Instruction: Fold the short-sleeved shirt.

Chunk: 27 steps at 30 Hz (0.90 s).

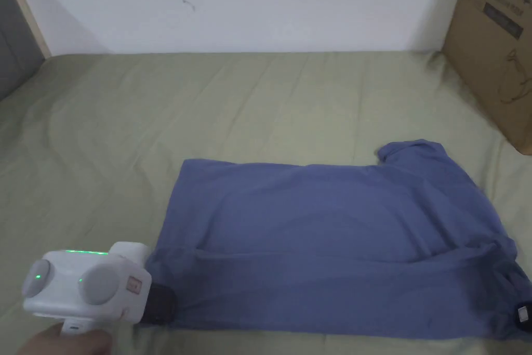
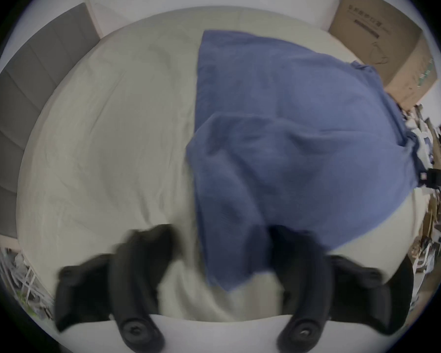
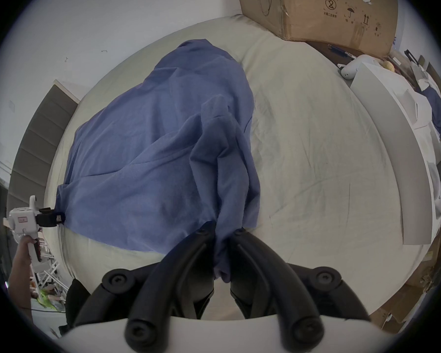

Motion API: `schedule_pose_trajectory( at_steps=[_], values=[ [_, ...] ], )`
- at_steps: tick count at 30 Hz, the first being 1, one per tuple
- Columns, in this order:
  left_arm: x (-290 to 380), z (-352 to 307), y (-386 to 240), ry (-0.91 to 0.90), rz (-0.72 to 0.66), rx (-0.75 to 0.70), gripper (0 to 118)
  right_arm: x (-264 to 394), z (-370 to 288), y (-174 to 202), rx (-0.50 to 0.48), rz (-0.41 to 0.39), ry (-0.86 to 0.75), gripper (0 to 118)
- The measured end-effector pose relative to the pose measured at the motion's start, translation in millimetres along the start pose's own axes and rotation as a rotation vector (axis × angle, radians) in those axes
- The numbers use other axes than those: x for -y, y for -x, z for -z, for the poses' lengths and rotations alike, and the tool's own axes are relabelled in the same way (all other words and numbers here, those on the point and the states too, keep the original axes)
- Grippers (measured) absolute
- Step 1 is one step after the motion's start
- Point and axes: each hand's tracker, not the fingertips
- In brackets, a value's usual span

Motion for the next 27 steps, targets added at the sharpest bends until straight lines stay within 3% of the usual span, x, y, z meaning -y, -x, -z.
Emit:
schedule_pose_trajectory(
  at_steps=[1, 6, 13, 22, 25, 27],
  values=[
    [1, -11, -1, -0.026, 0.012, 0.04, 1, 0, -3, -1, -0.024, -0.008, -0.013, 10],
    [10, -46, -9, -0.047, -0.054, 0.116, 1, -1, -14, 1, -0.037, -0.022, -0.019, 10],
    [7, -64, 2, -0.051, -0.094, 0.143, 0, 0, -49, -20, -0.161, 0.101, -0.085, 9],
    [60, -133, 19, -0.054, -0.029, 0.201, 0, 50, -132, -34, -0.153, -0.024, 0.007, 9],
    [90, -116, 28, 0.006, -0.037, 0.221, 0, 76, -121, -39, -0.147, -0.01, 0.141, 9],
    [108, -92, 31, 0.043, -0.077, 0.223, 0, 90, -92, -45, -0.09, -0.013, 0.172, 9]
  ],
)
